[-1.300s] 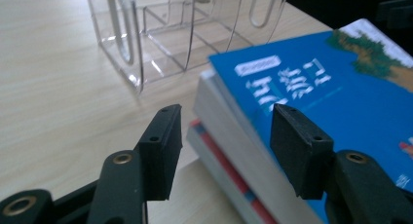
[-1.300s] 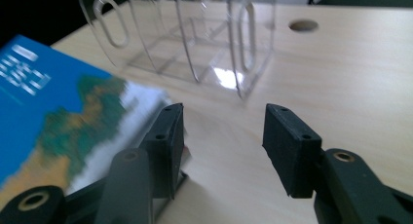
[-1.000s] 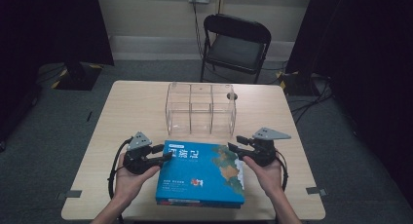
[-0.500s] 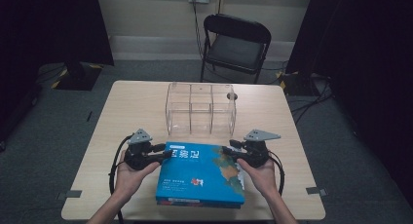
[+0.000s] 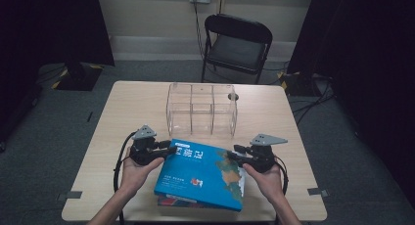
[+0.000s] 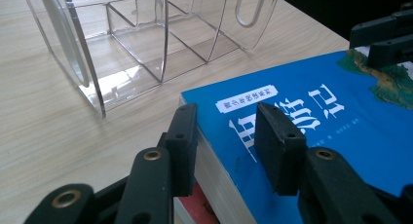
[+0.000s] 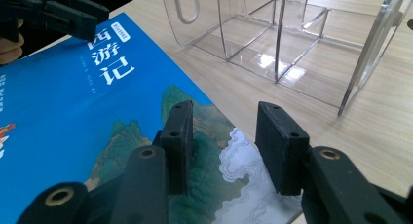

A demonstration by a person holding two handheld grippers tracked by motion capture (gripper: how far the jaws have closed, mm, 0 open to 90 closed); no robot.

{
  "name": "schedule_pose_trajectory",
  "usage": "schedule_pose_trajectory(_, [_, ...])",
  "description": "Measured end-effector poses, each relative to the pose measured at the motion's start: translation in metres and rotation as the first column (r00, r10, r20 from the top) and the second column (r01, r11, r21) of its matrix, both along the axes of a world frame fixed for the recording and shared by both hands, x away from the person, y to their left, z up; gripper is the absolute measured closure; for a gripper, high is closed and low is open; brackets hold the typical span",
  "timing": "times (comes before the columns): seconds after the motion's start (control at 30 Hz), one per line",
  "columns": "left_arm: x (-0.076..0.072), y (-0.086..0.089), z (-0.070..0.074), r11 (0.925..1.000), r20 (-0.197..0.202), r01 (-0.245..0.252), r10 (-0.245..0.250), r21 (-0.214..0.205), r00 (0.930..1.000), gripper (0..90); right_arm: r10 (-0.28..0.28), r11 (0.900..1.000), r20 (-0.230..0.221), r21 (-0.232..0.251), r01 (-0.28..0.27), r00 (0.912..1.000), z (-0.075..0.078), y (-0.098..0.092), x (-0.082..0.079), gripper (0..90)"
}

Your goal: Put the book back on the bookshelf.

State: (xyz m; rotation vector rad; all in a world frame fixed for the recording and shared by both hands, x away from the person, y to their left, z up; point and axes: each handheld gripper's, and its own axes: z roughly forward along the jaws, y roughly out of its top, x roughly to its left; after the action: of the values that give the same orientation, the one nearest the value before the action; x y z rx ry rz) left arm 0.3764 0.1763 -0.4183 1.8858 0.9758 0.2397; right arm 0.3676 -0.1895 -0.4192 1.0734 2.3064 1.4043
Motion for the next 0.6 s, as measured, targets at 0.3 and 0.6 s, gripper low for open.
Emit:
schedule_pose_trajectory(0.3, [0.016,-0.016,0.001,0.9999,-0.021,0.011,-0.011,-0.013,0.9997,62.8,0.008,0.9999,-0.006,-0.013,-0.008,1.0000,0.001,-0.009,-0.024,59.0])
schedule_pose_trajectory(0.6, [-0.011,-0.002,0.004,0.9976,-0.057,0.065,-0.066,-0.023,0.9962,54.8,0.061,0.9964,-0.012,-0.058,-0.062,0.9981,0.008,-0.011,-0.028,59.6])
